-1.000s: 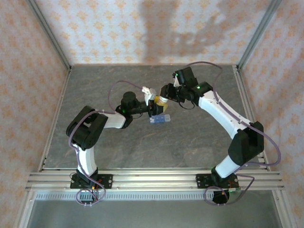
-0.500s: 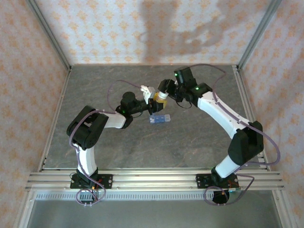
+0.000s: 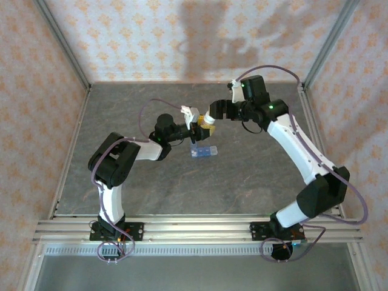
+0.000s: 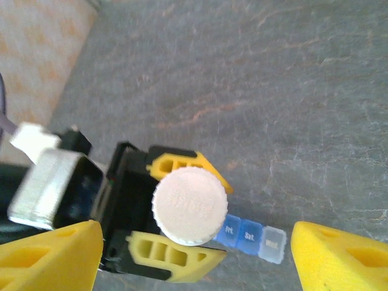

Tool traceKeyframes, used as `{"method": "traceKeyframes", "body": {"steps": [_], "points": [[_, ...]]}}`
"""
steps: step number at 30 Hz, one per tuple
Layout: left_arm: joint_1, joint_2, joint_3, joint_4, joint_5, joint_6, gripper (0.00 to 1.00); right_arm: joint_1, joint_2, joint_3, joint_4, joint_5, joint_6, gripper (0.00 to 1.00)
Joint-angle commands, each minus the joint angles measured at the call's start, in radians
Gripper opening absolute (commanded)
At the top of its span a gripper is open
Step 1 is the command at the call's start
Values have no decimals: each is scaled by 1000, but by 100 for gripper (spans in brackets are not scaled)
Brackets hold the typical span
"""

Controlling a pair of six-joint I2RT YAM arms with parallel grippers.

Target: Sort the pills into containers

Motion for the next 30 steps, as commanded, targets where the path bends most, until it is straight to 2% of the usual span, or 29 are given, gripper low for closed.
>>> {"method": "traceKeyframes", "body": {"steps": [1, 18, 25, 27, 30], "points": [[9, 12, 29, 55, 65, -35, 0, -9, 39, 56, -108, -102, -158, 81], [9, -8, 0, 65, 85, -46, 0, -9, 130, 108, -93, -154, -114, 62], [8, -7, 0, 68, 84, -51, 0, -10, 156, 105, -86, -148, -89, 46], [9, -8, 0, 68, 84, -52, 0, -10, 152, 91, -70, -148, -71, 44], [8, -5, 0, 67, 82, -50, 0, -10, 141, 60, -26, -140, 9, 38]]}}
